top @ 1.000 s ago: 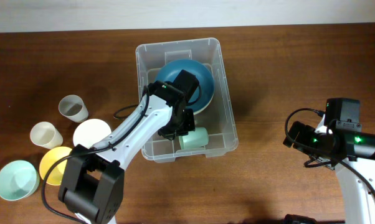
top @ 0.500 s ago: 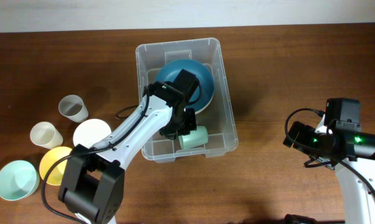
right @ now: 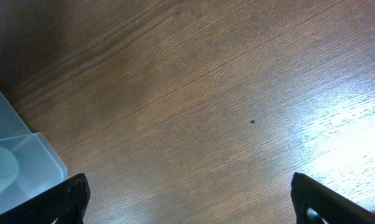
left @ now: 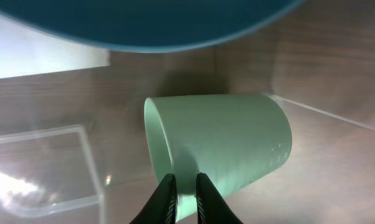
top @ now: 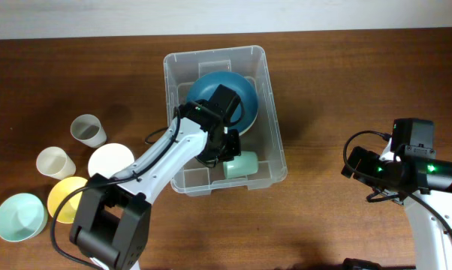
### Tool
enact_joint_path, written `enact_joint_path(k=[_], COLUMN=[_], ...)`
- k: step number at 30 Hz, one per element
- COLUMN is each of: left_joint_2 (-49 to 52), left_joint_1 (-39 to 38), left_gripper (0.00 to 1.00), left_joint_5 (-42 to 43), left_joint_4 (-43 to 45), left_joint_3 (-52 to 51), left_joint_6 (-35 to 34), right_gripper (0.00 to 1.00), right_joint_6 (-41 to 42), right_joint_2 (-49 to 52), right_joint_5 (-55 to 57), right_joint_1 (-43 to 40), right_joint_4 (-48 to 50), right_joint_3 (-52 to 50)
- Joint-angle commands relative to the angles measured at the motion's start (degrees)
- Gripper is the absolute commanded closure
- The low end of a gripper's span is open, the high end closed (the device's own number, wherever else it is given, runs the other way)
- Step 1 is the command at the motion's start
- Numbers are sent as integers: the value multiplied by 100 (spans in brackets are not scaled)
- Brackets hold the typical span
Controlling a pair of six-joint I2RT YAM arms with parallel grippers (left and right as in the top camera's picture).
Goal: Pack container
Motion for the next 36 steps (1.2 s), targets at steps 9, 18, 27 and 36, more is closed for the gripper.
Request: enact_joint_path(k=[9,18,27,36], left_joint_2=[-9,-9,-9,-9], left_joint_1=[-439,-455,-455,-455], left_gripper=[87,82,59,58], left_joint_5=[286,629,1357,2055], left_joint_4=[343,376,391,658], left_joint_3=[-133,-133,-133,-133], left_joint_6=[-13,-11,-11,127], right_gripper=[1,1,1,1], right_joint_6=[-35,-35,-35,-35], right_joint_2=[9,9,9,9], right_joint_5=[74,70,72,70], right_joint_1=[31,31,31,31], right_joint_4=[-4,-7,-4,-4], right_joint_3=[-13,-13,-13,-13])
